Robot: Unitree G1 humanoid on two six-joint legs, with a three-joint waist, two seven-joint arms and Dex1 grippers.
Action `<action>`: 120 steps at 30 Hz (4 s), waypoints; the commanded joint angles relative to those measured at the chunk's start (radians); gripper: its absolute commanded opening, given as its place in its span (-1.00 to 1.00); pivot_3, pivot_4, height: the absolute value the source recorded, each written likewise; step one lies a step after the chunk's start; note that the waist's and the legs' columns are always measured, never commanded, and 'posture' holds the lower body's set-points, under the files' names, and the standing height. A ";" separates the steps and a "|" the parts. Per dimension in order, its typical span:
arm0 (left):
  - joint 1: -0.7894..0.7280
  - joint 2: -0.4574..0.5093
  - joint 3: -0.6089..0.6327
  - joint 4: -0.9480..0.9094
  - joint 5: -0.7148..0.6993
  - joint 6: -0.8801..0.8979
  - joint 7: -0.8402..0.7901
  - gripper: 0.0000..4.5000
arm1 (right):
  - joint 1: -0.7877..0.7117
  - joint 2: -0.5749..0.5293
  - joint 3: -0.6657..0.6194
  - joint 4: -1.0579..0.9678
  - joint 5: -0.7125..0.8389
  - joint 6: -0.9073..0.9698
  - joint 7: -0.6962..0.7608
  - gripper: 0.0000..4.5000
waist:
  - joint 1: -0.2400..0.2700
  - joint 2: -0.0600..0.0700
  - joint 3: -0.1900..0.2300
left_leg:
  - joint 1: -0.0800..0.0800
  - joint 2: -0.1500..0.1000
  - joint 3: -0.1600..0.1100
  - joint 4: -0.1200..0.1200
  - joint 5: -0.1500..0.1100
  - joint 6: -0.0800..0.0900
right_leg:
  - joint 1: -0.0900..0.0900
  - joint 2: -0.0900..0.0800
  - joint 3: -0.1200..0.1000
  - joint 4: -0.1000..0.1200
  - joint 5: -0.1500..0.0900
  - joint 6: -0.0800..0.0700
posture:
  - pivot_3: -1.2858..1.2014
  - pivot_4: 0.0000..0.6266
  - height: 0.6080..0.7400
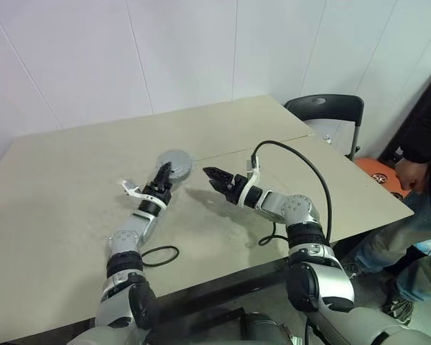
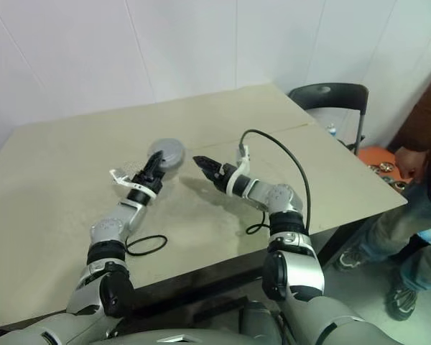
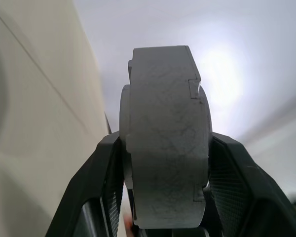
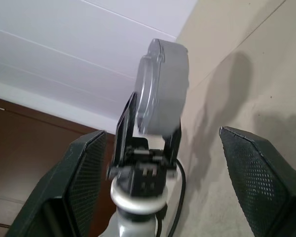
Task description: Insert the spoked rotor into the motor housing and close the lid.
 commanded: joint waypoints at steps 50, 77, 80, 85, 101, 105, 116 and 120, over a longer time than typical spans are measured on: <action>-0.030 0.312 0.024 0.495 0.385 -0.806 0.698 0.99 | 0.070 -0.042 0.008 -0.088 0.024 -0.076 0.017 0.71 | -0.114 0.000 -0.002 | 0.026 0.009 0.001 -0.002 -0.006 -0.003 | 0.016 0.023 0.021 0.002 0.001 0.005 | 0.03 -1.00 1.00; 0.094 0.381 -0.247 -0.061 0.459 -0.761 -0.033 0.99 | 0.075 -0.069 0.421 -0.283 -0.280 -0.334 0.126 0.71 | -0.015 -0.004 0.001 | 0.014 0.013 0.000 -0.005 -0.011 -0.010 | -0.005 0.032 0.016 -0.002 0.008 -0.008 | 0.03 -1.00 1.00; 0.119 0.373 -0.294 -0.149 0.463 -0.715 -0.099 0.99 | 0.062 -0.073 0.448 -0.268 -0.360 -0.443 0.088 0.71 | -0.015 -0.004 0.001 | 0.014 0.013 0.001 -0.005 -0.011 -0.010 | -0.004 0.032 0.016 -0.002 0.008 -0.008 | 0.03 -1.00 1.00; 0.180 0.362 -0.415 -0.251 0.516 -0.689 -0.222 0.99 | 0.014 -0.098 0.465 -0.190 -0.522 -0.727 -0.014 0.71 | -0.015 -0.004 0.002 | 0.013 0.013 0.001 -0.005 -0.011 -0.009 | -0.001 0.033 0.017 -0.002 0.008 -0.008 | 0.03 -1.00 1.00; 0.351 0.329 -0.556 -0.460 0.601 -0.688 -0.272 1.00 | 0.076 -0.156 0.505 -0.139 -0.632 -0.873 0.031 0.99 | -0.021 -0.002 0.005 | 0.016 0.015 0.002 -0.005 -0.013 -0.007 | 0.004 0.034 0.017 -0.010 0.008 -0.008 | 0.03 -1.00 1.00; 0.366 0.320 -0.562 -0.507 0.610 -0.672 -0.231 1.00 | 0.073 -0.162 0.487 -0.155 -0.605 -0.859 0.062 0.99 | -0.018 -0.001 0.005 | 0.016 0.015 0.002 -0.005 -0.013 -0.007 | 0.004 0.034 0.017 -0.011 0.009 -0.009 | 0.03 -1.00 1.00; 0.419 0.296 -0.574 -0.573 0.620 -0.655 -0.181 1.00 | 0.069 -0.204 0.492 -0.147 -0.615 -0.854 0.111 0.99 | -0.005 -0.001 0.005 | 0.016 0.015 0.002 -0.007 -0.013 -0.006 | 0.005 0.035 0.017 -0.013 0.009 -0.009 | 0.03 -1.00 1.00; 0.409 0.287 -0.598 -0.560 0.634 -0.657 -0.193 1.00 | 0.082 -0.206 0.497 -0.159 -0.632 -0.864 0.099 0.99 | 0.002 -0.001 0.005 | 0.016 0.015 0.002 -0.007 -0.013 -0.006 | 0.005 0.035 0.017 -0.014 0.009 -0.009 | 0.03 -1.00 1.00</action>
